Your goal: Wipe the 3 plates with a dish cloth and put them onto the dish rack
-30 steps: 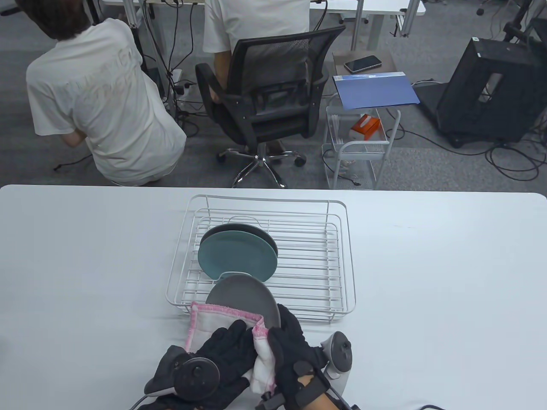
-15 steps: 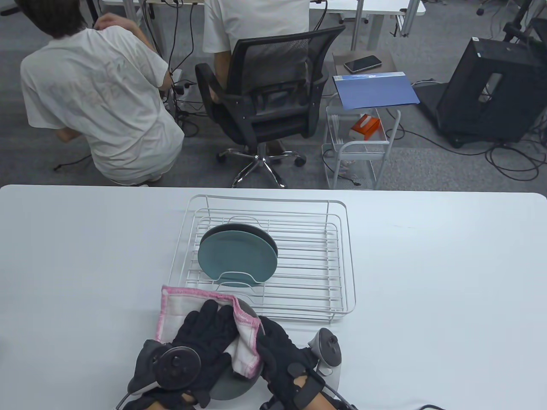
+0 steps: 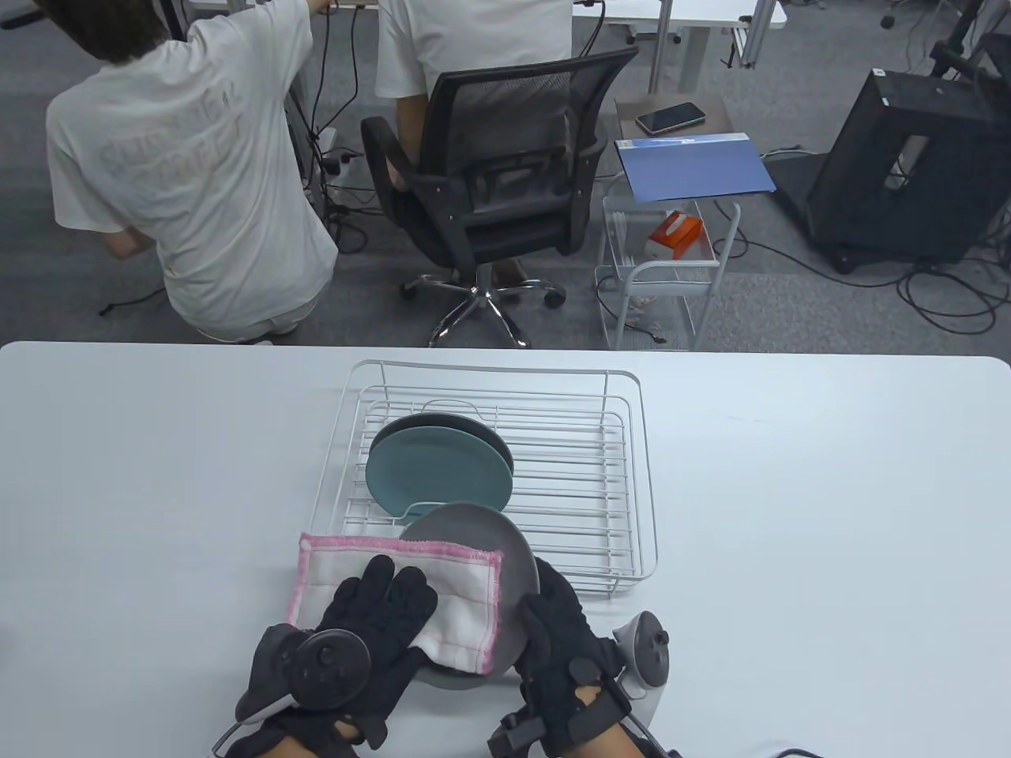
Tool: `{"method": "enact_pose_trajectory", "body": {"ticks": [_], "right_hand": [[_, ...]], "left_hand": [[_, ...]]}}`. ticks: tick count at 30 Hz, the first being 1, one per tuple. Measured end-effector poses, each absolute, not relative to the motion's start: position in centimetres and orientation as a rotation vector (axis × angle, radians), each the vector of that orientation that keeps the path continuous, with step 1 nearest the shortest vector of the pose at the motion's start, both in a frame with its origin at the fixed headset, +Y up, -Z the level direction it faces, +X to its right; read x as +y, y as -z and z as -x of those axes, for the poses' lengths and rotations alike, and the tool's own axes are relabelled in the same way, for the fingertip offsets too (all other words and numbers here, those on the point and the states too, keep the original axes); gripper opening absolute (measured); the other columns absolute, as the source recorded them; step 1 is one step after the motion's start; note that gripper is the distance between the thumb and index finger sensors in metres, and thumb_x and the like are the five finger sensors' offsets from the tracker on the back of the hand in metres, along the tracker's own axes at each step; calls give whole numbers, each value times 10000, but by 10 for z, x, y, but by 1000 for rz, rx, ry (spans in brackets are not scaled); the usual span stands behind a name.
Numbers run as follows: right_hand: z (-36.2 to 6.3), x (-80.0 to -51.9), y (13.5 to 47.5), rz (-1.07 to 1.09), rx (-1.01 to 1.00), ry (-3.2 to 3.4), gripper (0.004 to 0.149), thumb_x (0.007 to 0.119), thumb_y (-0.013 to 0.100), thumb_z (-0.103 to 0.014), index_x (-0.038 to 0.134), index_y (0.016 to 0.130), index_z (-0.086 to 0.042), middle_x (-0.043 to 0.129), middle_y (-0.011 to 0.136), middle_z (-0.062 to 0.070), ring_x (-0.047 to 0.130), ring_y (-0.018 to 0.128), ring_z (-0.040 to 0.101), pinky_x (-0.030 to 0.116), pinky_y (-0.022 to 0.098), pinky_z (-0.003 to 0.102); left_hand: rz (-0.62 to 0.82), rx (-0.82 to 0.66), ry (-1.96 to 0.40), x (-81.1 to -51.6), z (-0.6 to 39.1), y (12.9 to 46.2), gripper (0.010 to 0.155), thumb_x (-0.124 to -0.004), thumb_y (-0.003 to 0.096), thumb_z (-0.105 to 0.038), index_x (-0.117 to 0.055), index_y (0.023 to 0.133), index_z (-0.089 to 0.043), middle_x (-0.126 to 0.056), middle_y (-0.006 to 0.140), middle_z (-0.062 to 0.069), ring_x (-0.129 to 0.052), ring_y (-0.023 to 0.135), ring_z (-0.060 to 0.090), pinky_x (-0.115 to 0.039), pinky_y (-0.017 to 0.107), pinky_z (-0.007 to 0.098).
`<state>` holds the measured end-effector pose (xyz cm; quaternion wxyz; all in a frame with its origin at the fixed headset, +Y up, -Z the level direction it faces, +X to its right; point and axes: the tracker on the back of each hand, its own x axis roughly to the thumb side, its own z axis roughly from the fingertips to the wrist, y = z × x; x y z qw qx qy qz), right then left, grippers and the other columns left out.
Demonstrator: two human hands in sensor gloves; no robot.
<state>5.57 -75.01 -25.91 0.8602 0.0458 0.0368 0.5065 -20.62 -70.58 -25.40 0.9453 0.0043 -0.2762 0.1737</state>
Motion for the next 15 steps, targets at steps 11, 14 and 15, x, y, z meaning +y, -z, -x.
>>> {"method": "enact_pose_trajectory", "body": {"ticks": [11, 14, 15], "right_hand": [[-58, -751, 259, -77, -9, -1067, 628, 676, 502, -317, 359, 984, -71, 435, 956, 283, 563, 809, 531, 588, 564, 636], [-48, -752, 258, -116, 23, -1086, 631, 676, 502, -309, 349, 989, -78, 407, 965, 278, 520, 824, 530, 551, 577, 639], [-45, -753, 257, -129, 34, -1094, 631, 676, 501, -307, 347, 990, -80, 399, 967, 277, 509, 828, 528, 540, 579, 640]], "left_hand": [[98, -762, -381, -709, 177, 239, 566, -688, 546, -483, -563, 1068, -303, -476, 1181, 19, -381, 1138, 346, -350, 781, 557], [91, -786, -370, -709, 171, 235, 565, -689, 545, -483, -541, 1067, -327, -435, 1186, -10, -372, 1143, 337, -346, 789, 552], [86, -790, -364, -709, 170, 234, 563, -689, 545, -484, -532, 1066, -340, -419, 1189, -29, -362, 1145, 334, -342, 793, 548]]}}
